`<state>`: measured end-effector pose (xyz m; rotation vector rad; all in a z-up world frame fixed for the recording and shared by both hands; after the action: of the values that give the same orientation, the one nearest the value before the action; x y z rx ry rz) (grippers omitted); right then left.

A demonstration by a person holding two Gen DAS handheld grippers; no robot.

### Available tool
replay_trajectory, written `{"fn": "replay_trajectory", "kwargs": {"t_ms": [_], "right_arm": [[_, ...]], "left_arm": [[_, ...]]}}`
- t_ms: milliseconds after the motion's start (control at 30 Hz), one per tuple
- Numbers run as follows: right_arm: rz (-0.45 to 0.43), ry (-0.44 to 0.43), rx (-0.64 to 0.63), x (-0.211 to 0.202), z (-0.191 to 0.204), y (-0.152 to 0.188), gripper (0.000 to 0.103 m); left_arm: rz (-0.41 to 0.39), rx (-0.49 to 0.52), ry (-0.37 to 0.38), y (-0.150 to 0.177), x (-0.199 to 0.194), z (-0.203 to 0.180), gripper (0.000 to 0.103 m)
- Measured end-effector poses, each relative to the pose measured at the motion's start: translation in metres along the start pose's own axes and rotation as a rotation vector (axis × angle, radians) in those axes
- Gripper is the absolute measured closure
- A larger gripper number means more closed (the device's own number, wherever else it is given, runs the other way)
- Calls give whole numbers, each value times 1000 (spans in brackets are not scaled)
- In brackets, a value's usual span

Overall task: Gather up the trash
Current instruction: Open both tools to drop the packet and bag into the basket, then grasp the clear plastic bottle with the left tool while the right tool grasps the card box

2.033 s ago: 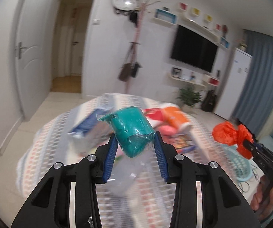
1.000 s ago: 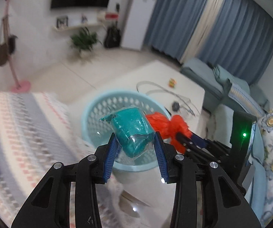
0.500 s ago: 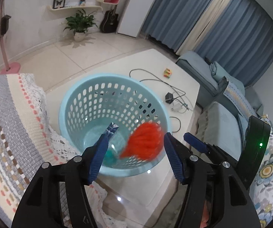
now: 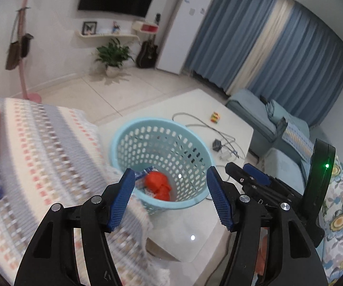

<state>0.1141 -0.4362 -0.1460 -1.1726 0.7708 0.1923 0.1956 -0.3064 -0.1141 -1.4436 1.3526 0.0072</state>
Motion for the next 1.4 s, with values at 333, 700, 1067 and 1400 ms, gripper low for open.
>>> {"fn": "replay_trajectory", "kwargs": {"t_ms": [333, 700, 1067, 1400], "right_arm": [[-117, -134, -174, -53, 108, -22, 45], [-141, -308, -363, -67, 248, -9, 38], [21, -433, -524, 10, 340, 17, 37], [230, -529, -459, 82, 363, 19, 37]], "left_arm": [[-203, -105, -121, 0, -127, 68, 42], [-331, -249, -391, 36, -255, 184, 42], [-266, -364, -519, 86, -267, 272, 42], [-187, -317, -553, 94, -231, 284, 42]]}}
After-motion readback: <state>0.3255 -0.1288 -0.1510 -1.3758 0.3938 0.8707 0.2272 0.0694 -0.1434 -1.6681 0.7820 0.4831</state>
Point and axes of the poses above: each gripper's, at about its wrist camera, not at the fingertips, and x roughly the way its jaws point, z to its left, y to its underside, the point moved 8 cm from there along x, roughly the way its jaws point, and after that the axes turned 5 degrees about -x, right-handed, at the moved point
